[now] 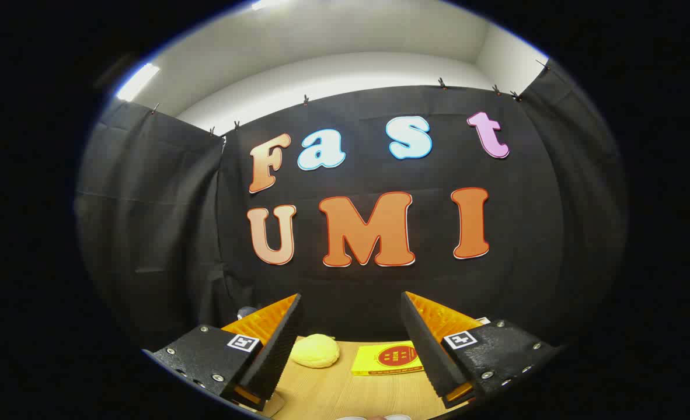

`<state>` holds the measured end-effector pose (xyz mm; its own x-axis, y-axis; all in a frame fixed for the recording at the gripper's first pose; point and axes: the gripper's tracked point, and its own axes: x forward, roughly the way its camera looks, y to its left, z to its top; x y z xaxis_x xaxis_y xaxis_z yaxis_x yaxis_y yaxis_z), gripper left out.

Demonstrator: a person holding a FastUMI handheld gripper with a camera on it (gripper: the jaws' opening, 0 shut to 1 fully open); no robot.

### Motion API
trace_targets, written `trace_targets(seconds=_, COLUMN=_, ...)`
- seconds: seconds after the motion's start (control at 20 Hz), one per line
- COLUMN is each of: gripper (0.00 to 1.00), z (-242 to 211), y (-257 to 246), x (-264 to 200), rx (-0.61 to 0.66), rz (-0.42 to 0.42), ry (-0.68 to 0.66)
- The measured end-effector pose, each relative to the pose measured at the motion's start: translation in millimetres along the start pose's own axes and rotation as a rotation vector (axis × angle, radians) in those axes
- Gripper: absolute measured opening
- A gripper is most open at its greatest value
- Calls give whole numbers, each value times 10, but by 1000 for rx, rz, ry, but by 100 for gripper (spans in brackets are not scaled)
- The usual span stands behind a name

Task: Open the storage box then place both shoes into the box .Put the left shoe in first, then the right shoe, with the right side of both shoes facing outward in a uniform manner.

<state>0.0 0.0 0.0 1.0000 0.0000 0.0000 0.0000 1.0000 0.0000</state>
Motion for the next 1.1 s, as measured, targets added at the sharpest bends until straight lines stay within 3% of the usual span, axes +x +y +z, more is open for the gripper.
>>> trace_targets(seconds=0.6, gripper=99, z=184, y=-155, x=-75, rx=-33, rz=-86, ry=-92)
trace_targets(seconds=0.8, gripper=99, z=-36, y=-106, x=-61, rx=7, rz=-53, ry=-15)
trace_targets(seconds=1.1, gripper=99, z=-747, y=173, x=-100, rx=40, rz=47, ry=198)
